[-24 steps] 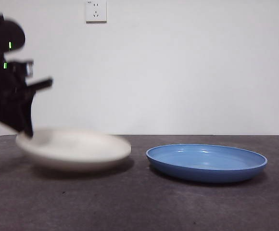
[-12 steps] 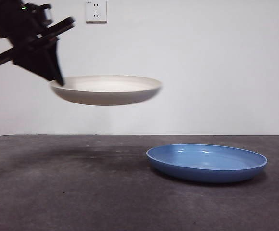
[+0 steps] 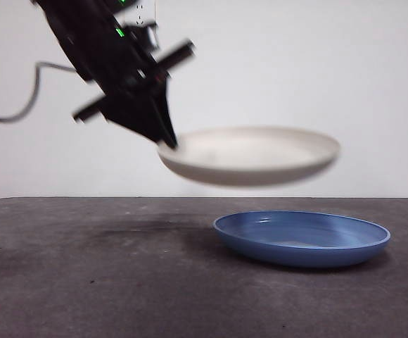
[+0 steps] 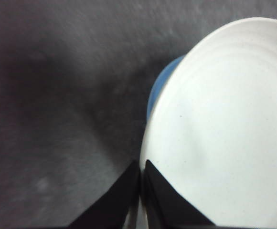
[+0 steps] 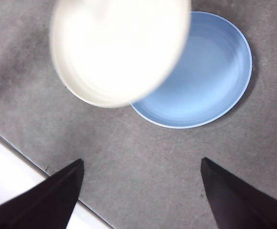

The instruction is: Pick up the white plate, put it on the blue plate, put it on desk

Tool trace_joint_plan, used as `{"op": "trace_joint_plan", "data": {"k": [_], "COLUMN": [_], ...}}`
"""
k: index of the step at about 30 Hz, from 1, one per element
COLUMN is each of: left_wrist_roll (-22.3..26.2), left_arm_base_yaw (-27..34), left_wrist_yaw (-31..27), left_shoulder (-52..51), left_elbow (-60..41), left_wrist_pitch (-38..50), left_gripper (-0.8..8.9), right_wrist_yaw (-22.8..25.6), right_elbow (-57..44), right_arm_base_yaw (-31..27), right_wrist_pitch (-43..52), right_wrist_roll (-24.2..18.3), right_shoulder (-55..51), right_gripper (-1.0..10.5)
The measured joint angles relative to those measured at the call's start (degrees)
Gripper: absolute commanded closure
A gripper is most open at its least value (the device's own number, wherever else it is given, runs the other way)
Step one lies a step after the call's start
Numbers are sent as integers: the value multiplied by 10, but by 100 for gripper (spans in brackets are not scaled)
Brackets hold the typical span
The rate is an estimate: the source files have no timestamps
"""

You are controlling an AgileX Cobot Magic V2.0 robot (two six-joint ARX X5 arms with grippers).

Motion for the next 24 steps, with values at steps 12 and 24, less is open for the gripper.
{"op": "trace_joint_plan", "data": {"k": [12,24], "left_wrist_roll": [-38,-38], "left_arm_base_yaw": [-41,-53], "left_wrist_yaw": [-1,-31], "left_shoulder": [165,216], "left_elbow": [121,167], "left_wrist_pitch": [8,-42], "left_gripper": [804,805], "right_wrist_yaw": [0,0], "right_elbow": [0,0], "right_arm_base_yaw": [0,0], "right_wrist_pitch": [0,-2], "right_wrist_roll": [2,4], "right_shoulder": [-6,-19], "right_gripper": [555,555]}}
